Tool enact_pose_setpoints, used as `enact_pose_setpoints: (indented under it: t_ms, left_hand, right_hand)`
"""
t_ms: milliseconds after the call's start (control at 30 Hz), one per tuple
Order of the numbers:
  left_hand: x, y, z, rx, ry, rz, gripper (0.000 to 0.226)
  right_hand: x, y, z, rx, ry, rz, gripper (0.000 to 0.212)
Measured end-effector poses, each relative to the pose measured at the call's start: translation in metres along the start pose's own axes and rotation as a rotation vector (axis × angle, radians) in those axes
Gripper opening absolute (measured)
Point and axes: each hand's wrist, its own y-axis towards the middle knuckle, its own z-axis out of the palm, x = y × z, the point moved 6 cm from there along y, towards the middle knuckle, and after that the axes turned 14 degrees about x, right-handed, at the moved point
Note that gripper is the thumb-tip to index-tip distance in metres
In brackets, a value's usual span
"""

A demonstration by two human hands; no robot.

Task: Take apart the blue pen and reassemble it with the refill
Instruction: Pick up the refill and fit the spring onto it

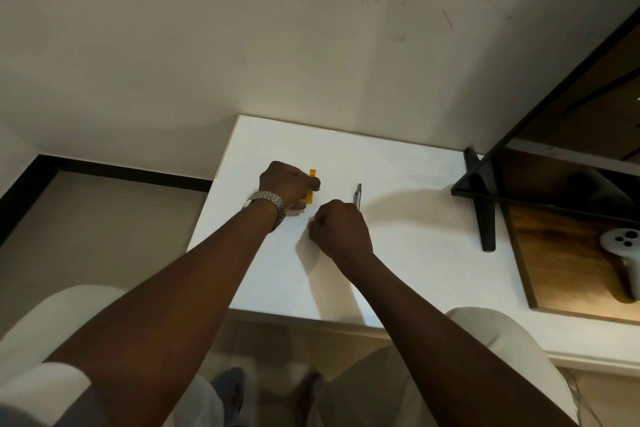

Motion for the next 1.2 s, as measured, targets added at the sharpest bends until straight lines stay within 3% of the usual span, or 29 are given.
enact_pose_setpoints:
  t_ms: [167,300,467,567,867,1200]
  left_hand:
    - [0.002,0.002,0.003,0.052,-0.193,-0.044,0.017]
    - [0.011,-0.003,0.009,0.206,-0.403,-0.115,0.023]
    - [0.018,-0.009,0.004,0.29,-0.508,-0.133,0.038]
    - [0.015,-0.011,0.003,0.31,-0.619,-0.1,0.033]
    - [0.011,-0.016,0.004,0.295,-0.717,-0.016,0.022]
    - [0.003,-0.022,0.001,0.258,-0.782,0.057,0.04]
  right_hand:
    - [-0.006,0.0,0.0,0.018,0.05,0.053,0.006]
    - [-0.012,0.002,-0.004,0.029,0.185,0.044,0.006]
    - [-0.018,-0.005,-0.032,-0.017,0.805,-0.055,0.004]
    - [-0.019,-0.009,-0.042,-0.004,0.974,-0.089,0.012]
    - [-0.013,-0.016,-0.044,-0.051,1.164,-0.142,0.016]
    - [-0.009,-0.019,-0.049,-0.126,1.22,-0.178,0.017]
